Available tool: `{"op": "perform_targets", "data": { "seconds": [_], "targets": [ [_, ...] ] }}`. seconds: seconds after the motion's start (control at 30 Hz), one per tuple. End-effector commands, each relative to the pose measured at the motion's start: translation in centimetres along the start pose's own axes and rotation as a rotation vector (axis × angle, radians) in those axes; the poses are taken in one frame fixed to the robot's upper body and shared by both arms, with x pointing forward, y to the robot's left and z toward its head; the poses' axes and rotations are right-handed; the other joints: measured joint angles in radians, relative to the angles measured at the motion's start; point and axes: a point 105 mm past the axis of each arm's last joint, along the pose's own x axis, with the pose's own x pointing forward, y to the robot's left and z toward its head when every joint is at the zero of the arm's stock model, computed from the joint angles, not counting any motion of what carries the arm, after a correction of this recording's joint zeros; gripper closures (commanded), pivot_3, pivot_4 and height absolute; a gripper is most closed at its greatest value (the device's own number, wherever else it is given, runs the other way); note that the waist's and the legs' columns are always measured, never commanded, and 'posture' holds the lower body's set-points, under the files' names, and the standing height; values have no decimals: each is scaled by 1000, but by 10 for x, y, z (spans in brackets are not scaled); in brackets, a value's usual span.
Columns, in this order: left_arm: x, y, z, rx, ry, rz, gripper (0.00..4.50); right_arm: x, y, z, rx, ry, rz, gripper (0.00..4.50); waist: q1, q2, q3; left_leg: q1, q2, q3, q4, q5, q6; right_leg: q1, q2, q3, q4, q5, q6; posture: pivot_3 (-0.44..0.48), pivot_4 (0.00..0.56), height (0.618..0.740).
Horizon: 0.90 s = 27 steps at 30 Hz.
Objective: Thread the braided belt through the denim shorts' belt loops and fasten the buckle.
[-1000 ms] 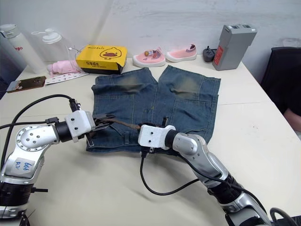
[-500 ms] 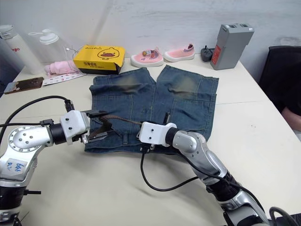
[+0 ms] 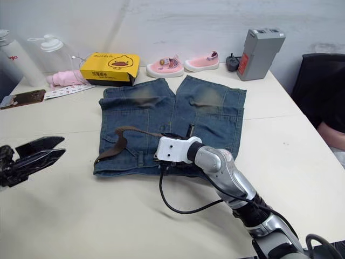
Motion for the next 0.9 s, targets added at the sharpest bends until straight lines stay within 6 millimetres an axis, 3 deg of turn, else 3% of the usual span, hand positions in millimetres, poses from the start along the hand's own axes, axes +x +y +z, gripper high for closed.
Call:
{"op": "perform_targets", "data": {
  "seconds": [0.03,0.17,0.23,0.3,0.4,0.53,0.63,0.9],
  "targets": [
    [10,-10,-19,-162,-42,-35,541,0,-9,13,-199,-44,-83,4500,1,-1,-1,0,0,0,1,0,0,0,0,1,1,0,0,0,150,624],
    [32,-17,-46,-329,-65,-39,541,3,-9,14,-319,-45,-121,4500,3,-2,-2,-2,0,1,14,-5,-4,-1,1,9,10,-2,-4,0,150,624],
    [48,-18,-53,-426,-122,-29,541,4,-2,13,-333,-42,-104,4500,5,-3,-3,-4,0,2,18,-8,2,-2,2,13,14,-7,-14,0,150,624],
    [74,-24,-62,-519,-140,-30,541,4,2,11,-321,-30,-90,4500,8,-3,-5,-5,0,2,19,-8,1,-3,2,14,16,-8,-16,0,150,624],
    [96,-24,-59,-630,-221,-6,541,4,5,9,-301,-13,-74,4500,22,-2,-8,-9,0,2,26,-9,-2,-5,3,14,19,-9,-17,0,150,624],
    [112,-5,-49,-752,-349,93,541,2,9,6,-291,-5,-56,4500,30,-3,-12,-10,0,3,31,-12,-2,-7,15,16,27,-11,-21,0,150,624],
    [113,8,-39,-807,-440,145,541,1,9,6,-287,-1,-55,4500,30,-2,-14,-12,0,5,32,-13,-2,-8,18,18,27,-12,-24,0,150,624],
    [128,11,-52,-868,-363,219,541,1,6,10,-282,-15,-67,4500,28,-3,-16,-12,1,6,32,-13,-2,-9,19,18,28,-13,-26,0,150,624]
  ]
}}
